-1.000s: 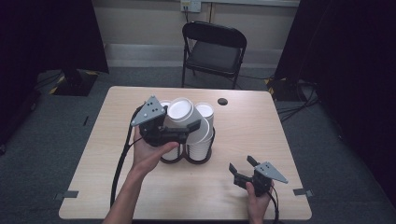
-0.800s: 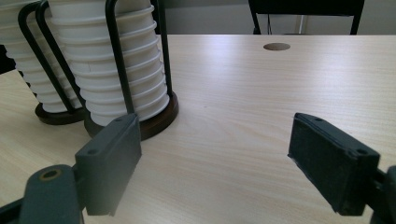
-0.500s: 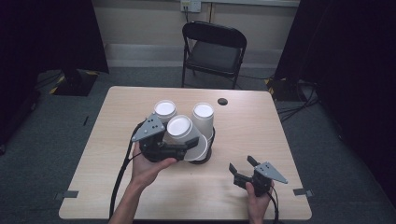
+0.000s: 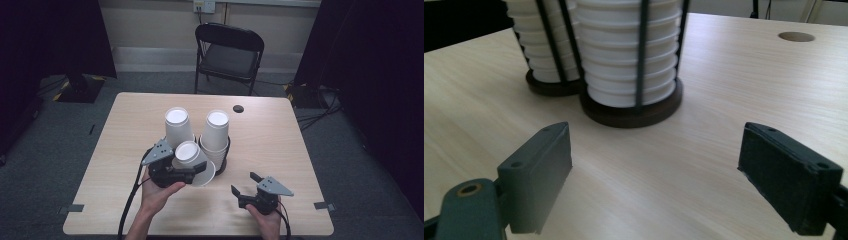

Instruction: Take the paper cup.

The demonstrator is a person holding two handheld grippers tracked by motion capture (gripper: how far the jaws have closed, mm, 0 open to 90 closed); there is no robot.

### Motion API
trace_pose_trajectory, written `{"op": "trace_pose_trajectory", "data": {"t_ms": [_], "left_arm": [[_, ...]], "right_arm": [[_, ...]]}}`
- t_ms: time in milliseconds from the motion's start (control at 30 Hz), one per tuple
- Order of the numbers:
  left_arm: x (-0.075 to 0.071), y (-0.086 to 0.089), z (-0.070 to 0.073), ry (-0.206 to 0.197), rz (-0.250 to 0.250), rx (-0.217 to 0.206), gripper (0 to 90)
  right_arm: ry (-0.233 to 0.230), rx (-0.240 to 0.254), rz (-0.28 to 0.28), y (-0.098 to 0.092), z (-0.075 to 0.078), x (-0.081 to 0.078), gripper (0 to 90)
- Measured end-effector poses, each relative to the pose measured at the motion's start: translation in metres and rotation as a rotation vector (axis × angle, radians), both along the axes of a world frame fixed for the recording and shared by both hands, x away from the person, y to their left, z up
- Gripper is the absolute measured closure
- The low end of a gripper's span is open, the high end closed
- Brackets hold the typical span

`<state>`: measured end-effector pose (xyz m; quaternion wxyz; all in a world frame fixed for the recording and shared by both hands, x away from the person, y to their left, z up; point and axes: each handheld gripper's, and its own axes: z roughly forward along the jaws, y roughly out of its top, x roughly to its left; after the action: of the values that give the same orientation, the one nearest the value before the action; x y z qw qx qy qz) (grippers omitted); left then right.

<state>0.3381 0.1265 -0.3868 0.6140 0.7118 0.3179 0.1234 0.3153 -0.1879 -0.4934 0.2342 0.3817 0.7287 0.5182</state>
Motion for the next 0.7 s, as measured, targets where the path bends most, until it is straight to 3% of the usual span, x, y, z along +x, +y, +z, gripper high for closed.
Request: {"op": "trace_pose_trajectory", "data": {"t_ms": [167,200,300,400,533,700], "left_arm": [[-0.003,0.004,-0.014,0.010,0.024,-0.040,19.9],[-0.002,0.007,-0.021,0.029,0.015,-0.073,20.0],[-0.003,0.009,-0.027,0.038,0.029,-0.065,20.0],[-0.004,0.011,-0.034,0.062,0.037,-0.078,20.0],[-0.004,0.012,-0.041,0.110,0.023,-0.096,20.0],[-0.004,0.010,-0.043,0.155,0.007,-0.142,19.9]], "right_arm": [[-0.020,-0.029,0.049,0.021,0.004,-0.006,16.5],[-0.033,-0.032,0.062,0.025,0.006,-0.008,18.2],[-0.064,-0.032,0.082,0.031,0.008,-0.013,20.8],[-0.095,-0.033,0.143,0.042,0.009,-0.018,26.1],[-0.098,0.005,0.218,0.052,0.008,-0.021,29.2],[-0.103,0.025,0.249,0.059,0.006,-0.021,33.3]]}}
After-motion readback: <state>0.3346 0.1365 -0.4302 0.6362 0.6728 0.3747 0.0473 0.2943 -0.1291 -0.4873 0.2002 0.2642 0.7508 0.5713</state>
